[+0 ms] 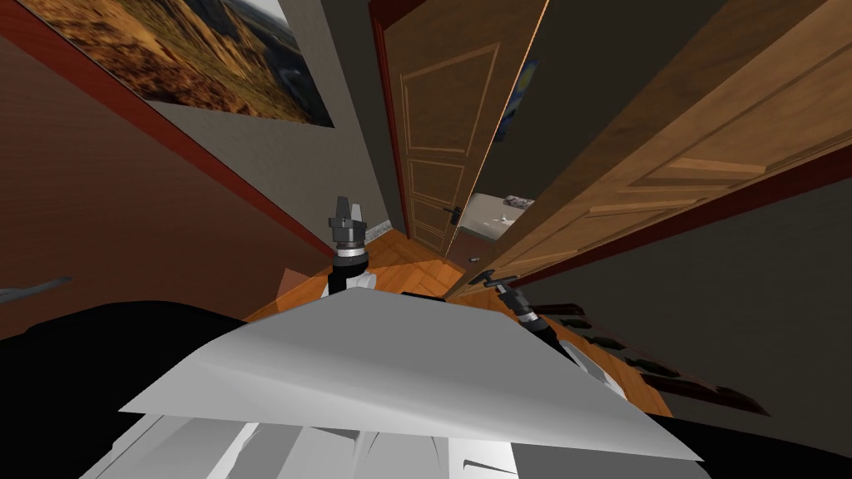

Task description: Pull the door open

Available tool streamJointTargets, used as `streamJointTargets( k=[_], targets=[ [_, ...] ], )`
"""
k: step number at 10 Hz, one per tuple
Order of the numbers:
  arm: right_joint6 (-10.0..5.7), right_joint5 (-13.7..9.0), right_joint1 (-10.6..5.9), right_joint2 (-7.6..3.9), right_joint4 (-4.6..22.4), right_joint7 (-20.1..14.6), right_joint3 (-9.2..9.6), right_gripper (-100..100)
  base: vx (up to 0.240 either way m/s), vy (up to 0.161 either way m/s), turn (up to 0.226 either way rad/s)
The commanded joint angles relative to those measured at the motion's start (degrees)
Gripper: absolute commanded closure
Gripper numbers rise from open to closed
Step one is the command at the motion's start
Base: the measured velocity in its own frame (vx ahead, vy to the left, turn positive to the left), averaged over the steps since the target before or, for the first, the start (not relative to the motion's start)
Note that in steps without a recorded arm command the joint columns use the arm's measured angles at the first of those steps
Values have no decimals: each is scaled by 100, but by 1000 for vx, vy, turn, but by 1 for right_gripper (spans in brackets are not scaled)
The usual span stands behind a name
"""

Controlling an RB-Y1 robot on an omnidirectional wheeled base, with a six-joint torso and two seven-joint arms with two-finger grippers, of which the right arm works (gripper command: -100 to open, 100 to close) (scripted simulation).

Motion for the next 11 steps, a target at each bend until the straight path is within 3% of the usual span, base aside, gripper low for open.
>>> streamJointTargets(
  k=[1,6,7,11],
  targets=[
    [-161,42,125,-28,-10,-12,97,100,-38,-21,27],
    [-161,42,125,-28,-10,-12,97,100,-7,-1,-8],
    [-156,20,63,-45,20,-18,53,100,6,5,-12],
    [-707,33,106,-68,499,-47,100,100,33,1,48]
  ],
)
